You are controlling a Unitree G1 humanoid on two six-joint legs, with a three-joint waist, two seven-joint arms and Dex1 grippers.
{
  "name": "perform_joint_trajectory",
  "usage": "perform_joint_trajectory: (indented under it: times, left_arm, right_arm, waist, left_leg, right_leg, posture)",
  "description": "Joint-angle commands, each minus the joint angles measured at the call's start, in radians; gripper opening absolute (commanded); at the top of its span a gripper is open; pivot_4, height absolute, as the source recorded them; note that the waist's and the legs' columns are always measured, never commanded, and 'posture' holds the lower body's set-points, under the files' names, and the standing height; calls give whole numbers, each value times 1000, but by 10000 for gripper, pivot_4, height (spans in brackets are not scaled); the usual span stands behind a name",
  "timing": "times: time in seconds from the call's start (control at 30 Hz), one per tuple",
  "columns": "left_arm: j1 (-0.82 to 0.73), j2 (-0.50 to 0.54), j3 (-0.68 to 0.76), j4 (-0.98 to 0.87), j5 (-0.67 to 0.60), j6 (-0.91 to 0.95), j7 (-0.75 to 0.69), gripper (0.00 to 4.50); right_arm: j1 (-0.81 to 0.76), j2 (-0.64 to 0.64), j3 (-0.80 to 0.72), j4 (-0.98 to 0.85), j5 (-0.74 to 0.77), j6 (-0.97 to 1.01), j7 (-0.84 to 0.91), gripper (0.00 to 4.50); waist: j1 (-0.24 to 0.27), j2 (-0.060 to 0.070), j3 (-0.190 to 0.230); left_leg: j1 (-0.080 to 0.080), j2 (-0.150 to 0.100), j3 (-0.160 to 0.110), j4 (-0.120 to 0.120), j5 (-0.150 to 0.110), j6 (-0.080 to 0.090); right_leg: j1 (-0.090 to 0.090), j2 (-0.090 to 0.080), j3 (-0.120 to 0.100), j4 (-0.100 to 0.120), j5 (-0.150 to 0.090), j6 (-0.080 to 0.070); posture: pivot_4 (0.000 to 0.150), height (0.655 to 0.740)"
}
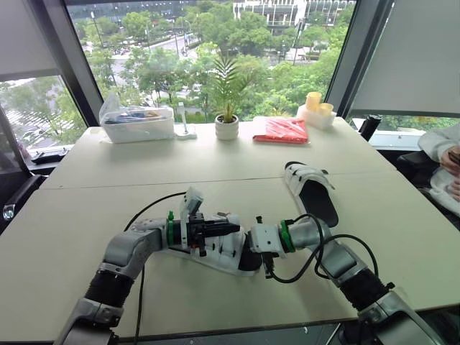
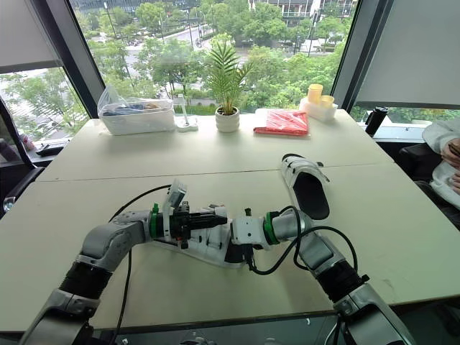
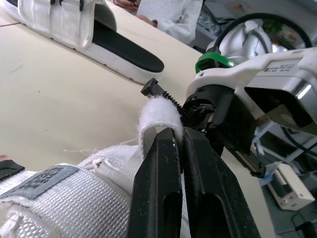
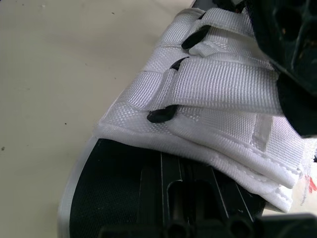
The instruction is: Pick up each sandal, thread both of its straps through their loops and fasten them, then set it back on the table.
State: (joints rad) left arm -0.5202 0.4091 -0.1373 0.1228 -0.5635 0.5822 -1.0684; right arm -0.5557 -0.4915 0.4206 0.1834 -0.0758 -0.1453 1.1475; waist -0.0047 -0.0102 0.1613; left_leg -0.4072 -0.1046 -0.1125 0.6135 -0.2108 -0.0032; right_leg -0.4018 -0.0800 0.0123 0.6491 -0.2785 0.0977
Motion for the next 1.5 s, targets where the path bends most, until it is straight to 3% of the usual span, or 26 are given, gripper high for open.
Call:
perform_joint_trajectory:
  times: [0.03,0.33,0.43,0.67,0.7,0.87,1.03,1.33,1.5]
  left_arm:
    - [-56,-24,16,50,40,-98,-18,472]
    - [-112,-60,-35,198,154,-133,-26,472]
    - [-131,-62,-27,214,150,-78,-20,10186]
    - [-182,-68,-30,230,208,-63,68,43283]
    - [-196,-73,-31,237,217,-66,81,44282]
    - [-275,-100,-31,289,267,-100,124,44282]
    - [-407,-123,58,375,230,-85,146,44282]
    - [-463,-44,-33,453,272,-89,-145,44282]
    - [-472,-24,-86,535,332,-185,-256,44282]
  right_arm:
    - [29,-10,47,21,-34,13,25,0]
    - [32,-13,46,11,-32,22,24,0]
    - [35,-15,44,7,-31,25,22,0]
    - [39,-19,41,4,-31,28,16,0]
    - [40,-19,41,3,-31,29,16,0]
    - [42,-18,41,2,-31,29,15,0]
    - [42,-17,41,0,-31,30,14,0]
    - [47,-18,43,-2,-33,31,11,0]
    - [51,-20,42,-7,-33,32,8,0]
  waist:
    - [3,0,0]
    - [18,0,0]
    - [18,0,-1]
    - [17,0,-1]
    - [16,0,-1]
    - [16,0,-1]
    - [15,-1,0]
    - [3,0,0]
    - [-2,0,0]
  left_leg:
    - [0,0,0,0,0,0]
    - [1,0,0,1,0,0]
    - [3,0,0,1,0,0]
    - [4,0,-1,1,0,0]
    - [4,0,-1,1,0,0]
    - [3,-1,-1,0,0,0]
    - [2,-1,-2,0,0,0]
    - [1,-1,-1,-1,1,-1]
    - [1,-2,-2,-1,0,0]
  right_leg:
    - [0,0,0,0,0,0]
    - [2,0,0,0,0,0]
    - [5,0,0,-1,0,0]
    - [5,0,-1,-1,0,0]
    - [5,0,-1,-1,0,0]
    - [4,0,-1,-1,0,1]
    - [4,0,-2,-1,1,2]
    - [2,0,-2,-1,0,3]
    - [2,0,-2,-1,0,3]
  posture:
    - [1500,7400]
    - [1500,7400]
    - [1500,7400]
    - [1500,7400]
    - [1500,7400]
    - [1500,7400]
    - [1500,7400]
    - [1500,7400]
    - [1500,7400]
